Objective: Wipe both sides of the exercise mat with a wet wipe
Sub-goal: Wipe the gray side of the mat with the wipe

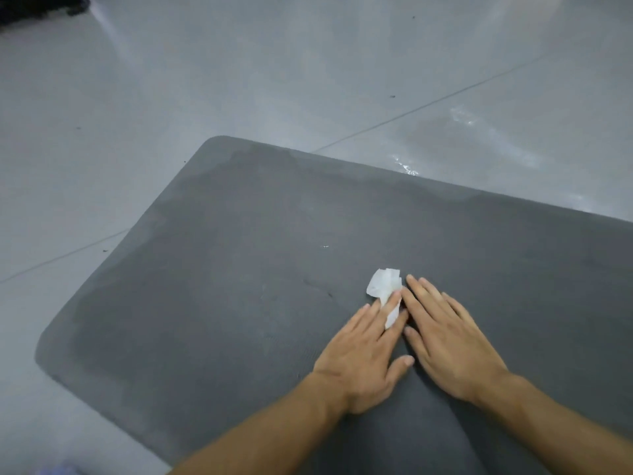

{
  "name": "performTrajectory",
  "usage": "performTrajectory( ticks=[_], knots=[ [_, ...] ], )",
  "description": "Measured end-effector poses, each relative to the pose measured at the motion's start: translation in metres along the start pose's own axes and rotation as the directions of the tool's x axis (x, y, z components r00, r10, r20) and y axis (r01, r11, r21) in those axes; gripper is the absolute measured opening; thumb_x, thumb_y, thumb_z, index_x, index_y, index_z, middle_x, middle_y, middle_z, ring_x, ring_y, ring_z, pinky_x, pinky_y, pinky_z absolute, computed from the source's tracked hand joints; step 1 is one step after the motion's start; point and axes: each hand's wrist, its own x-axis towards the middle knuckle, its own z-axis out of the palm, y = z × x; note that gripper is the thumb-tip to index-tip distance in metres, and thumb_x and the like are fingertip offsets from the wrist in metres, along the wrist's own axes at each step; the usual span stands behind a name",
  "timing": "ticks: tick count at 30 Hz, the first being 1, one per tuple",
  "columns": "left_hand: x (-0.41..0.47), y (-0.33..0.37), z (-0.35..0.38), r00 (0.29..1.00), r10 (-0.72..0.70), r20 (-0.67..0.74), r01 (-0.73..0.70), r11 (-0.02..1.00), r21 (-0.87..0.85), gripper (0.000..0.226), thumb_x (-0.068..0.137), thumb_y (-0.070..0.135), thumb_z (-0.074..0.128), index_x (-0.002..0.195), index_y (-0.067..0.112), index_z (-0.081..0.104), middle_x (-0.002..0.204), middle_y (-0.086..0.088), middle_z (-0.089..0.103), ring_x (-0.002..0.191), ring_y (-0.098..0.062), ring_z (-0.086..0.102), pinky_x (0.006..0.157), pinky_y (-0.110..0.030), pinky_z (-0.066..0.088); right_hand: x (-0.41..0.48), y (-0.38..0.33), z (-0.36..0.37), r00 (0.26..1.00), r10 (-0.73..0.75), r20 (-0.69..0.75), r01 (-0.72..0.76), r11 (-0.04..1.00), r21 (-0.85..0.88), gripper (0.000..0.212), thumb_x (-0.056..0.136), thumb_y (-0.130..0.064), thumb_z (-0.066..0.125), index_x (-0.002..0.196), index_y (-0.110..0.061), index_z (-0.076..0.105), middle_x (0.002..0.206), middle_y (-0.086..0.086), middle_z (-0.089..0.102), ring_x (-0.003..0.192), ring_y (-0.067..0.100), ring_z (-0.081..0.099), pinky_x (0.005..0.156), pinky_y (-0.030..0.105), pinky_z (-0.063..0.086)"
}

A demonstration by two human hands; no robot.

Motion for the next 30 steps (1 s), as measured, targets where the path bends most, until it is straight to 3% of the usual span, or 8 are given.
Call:
performTrajectory(
  ticks=[3, 5, 10, 14, 16, 21, 25, 30],
  knots=[
    [-0.006, -0.002, -0.003, 1.000, 0.001, -0.004, -0.001, 1.000, -0.027, 0.070, 0.107, 0.053, 0.022, 0.166, 0.022, 0.000, 0.171, 0.008, -0.017, 0.157, -0.010, -0.015, 0.128, -0.032, -0.009, -0.010, -0.008, -0.001, 0.998, 0.060, -0.025, -0.057, 0.993, 0.100, 0.069, 0.103, -0.036, 0.047, 0.165, -0.019, 0.023, 0.172, 0.002, 0.018, 0.158, 0.019, 0.020, 0.126, 0.038, 0.024],
    [-0.014, -0.014, -0.005, 0.994, -0.096, -0.051, 0.095, 0.995, -0.031, 0.073, 0.102, 0.057, 0.015, 0.165, 0.020, 0.007, 0.169, 0.009, -0.013, 0.158, -0.009, -0.011, 0.129, -0.034, -0.004, -0.013, -0.020, -0.004, 1.000, 0.027, -0.012, -0.026, 0.992, 0.120, 0.080, 0.098, -0.033, 0.056, 0.166, -0.024, 0.017, 0.174, 0.001, 0.012, 0.159, 0.020, 0.016, 0.127, 0.038, 0.021],
    [-0.057, -0.066, -0.015, 0.910, -0.387, -0.147, 0.378, 0.922, -0.082, 0.077, 0.096, 0.059, 0.012, 0.166, 0.027, 0.005, 0.172, 0.009, -0.009, 0.159, -0.010, -0.004, 0.128, -0.030, -0.002, -0.014, -0.054, -0.013, 0.993, -0.104, 0.063, 0.096, 0.987, 0.129, 0.077, 0.100, -0.037, 0.045, 0.167, -0.033, 0.007, 0.174, -0.004, -0.010, 0.161, 0.017, -0.005, 0.126, 0.032, -0.004],
    [-0.066, -0.104, -0.026, 0.793, -0.587, -0.161, 0.578, 0.809, -0.104, 0.076, 0.100, 0.059, 0.016, 0.163, 0.017, 0.018, 0.173, 0.002, 0.008, 0.159, -0.022, 0.009, 0.129, -0.041, 0.008, -0.011, -0.058, -0.015, 0.995, -0.055, 0.085, 0.042, 0.989, 0.140, 0.073, 0.099, -0.044, 0.032, 0.167, -0.030, 0.011, 0.175, -0.001, -0.007, 0.161, 0.019, -0.006, 0.124, 0.032, -0.007],
    [-0.049, -0.109, -0.032, 0.771, -0.610, -0.183, 0.581, 0.791, -0.189, 0.070, 0.099, 0.059, 0.020, 0.152, 0.015, 0.032, 0.168, -0.003, 0.023, 0.152, -0.029, 0.024, 0.125, -0.048, 0.020, -0.011, -0.058, -0.014, 0.994, -0.048, 0.102, 0.037, 0.993, 0.110, 0.073, 0.100, -0.051, 0.023, 0.167, -0.030, 0.005, 0.174, -0.002, -0.009, 0.160, 0.017, -0.011, 0.125, 0.032, -0.010],
    [0.027, -0.092, -0.048, 0.851, -0.488, -0.195, 0.452, 0.869, -0.200, 0.066, 0.098, 0.056, 0.030, 0.133, 0.003, 0.048, 0.150, -0.016, 0.039, 0.142, -0.037, 0.029, 0.120, -0.051, 0.025, -0.022, -0.057, -0.014, 0.995, -0.007, 0.101, -0.004, 0.994, 0.109, 0.076, 0.098, -0.058, 0.013, 0.167, -0.027, 0.006, 0.174, -0.003, -0.009, 0.160, 0.014, -0.012, 0.124, 0.028, -0.014],
    [0.076, -0.060, -0.054, 0.926, -0.347, -0.152, 0.338, 0.938, -0.082, 0.059, 0.104, 0.050, 0.041, 0.142, 0.004, 0.042, 0.157, -0.016, 0.030, 0.143, -0.033, 0.018, 0.121, -0.048, 0.017, -0.031, -0.041, -0.018, 0.994, 0.072, 0.078, -0.084, 0.984, 0.159, 0.069, 0.107, -0.046, 0.039, 0.167, -0.027, 0.010, 0.174, -0.004, -0.007, 0.160, 0.012, -0.009, 0.121, 0.027, -0.014],
    [0.065, -0.016, -0.033, 0.999, -0.025, -0.024, 0.023, 0.998, -0.066, 0.074, 0.107, 0.050, 0.040, 0.162, 0.005, 0.021, 0.172, -0.012, 0.007, 0.158, -0.023, -0.006, 0.128, -0.044, -0.002, -0.048, -0.005, -0.014, 0.978, 0.209, 0.011, -0.207, 0.953, 0.222, 0.064, 0.104, -0.028, 0.047, 0.164, -0.022, 0.025, 0.173, -0.002, 0.014, 0.160, 0.015, 0.011, 0.125, 0.027, 0.000]
  ],
)
